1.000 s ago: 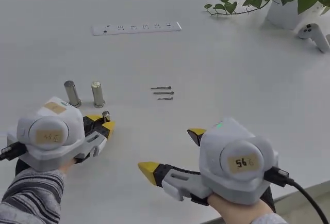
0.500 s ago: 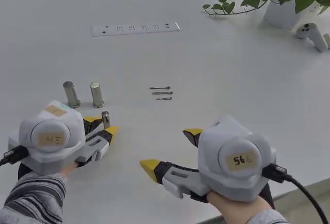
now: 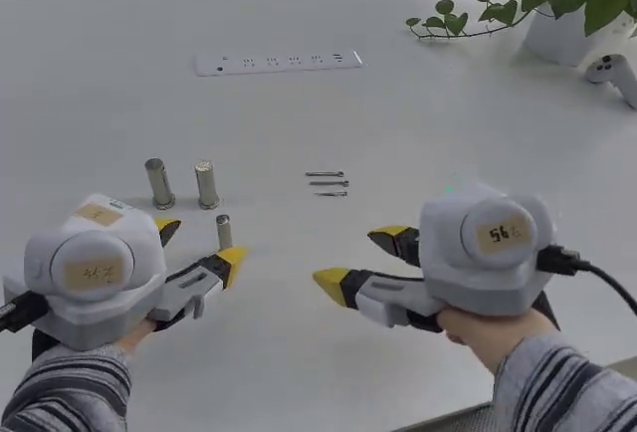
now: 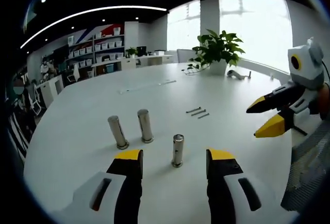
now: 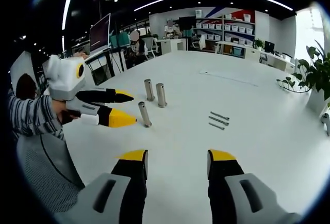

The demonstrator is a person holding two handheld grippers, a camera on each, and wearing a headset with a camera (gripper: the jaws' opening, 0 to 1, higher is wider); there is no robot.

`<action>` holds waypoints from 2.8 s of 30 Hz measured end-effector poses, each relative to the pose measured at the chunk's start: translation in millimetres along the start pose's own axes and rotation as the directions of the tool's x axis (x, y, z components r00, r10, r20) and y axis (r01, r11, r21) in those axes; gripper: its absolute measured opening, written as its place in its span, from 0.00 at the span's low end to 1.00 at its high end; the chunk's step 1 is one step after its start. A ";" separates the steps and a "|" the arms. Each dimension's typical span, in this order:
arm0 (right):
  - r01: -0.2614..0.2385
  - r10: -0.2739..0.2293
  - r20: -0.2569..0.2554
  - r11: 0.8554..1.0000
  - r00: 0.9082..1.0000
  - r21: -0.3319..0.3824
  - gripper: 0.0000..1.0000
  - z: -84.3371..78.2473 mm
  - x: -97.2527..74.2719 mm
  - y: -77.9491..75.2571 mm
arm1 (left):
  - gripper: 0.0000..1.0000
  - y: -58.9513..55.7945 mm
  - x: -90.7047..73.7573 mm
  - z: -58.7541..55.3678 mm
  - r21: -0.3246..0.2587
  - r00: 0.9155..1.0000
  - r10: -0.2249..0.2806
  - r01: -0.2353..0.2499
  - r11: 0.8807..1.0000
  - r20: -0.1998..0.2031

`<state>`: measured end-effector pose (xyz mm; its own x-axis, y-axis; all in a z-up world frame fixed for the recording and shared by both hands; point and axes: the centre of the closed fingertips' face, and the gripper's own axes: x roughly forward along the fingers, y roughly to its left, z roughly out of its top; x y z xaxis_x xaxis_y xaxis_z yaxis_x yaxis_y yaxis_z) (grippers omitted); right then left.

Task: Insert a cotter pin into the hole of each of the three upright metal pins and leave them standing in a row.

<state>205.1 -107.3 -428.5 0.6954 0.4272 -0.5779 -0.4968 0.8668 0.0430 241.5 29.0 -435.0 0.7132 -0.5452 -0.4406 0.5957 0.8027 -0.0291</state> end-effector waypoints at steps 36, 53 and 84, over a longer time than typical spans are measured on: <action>-0.323 0.081 -0.493 0.843 0.866 -0.429 0.19 -2.8 93.3 -71.1 | 0.85 8.7 -15.2 -1.7 0.004 1.000 0.000 0.000 1.000 -0.015; -0.377 0.111 -0.571 0.847 0.814 -0.374 0.10 -4.5 96.9 -76.0 | 0.84 9.2 -15.4 1.8 0.006 1.000 0.002 -0.001 1.000 -0.006; -0.371 0.130 -0.428 0.750 0.894 -0.548 0.00 9.1 84.2 -64.6 | 0.72 8.6 -13.6 1.7 -0.007 1.000 -0.010 0.010 1.000 -0.003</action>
<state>300.5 -124.9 -472.5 0.3350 0.3851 -0.8599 -0.9151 0.3504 -0.1995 237.6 42.9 -427.7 0.7059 -0.5527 -0.4430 0.6002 0.7989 -0.0403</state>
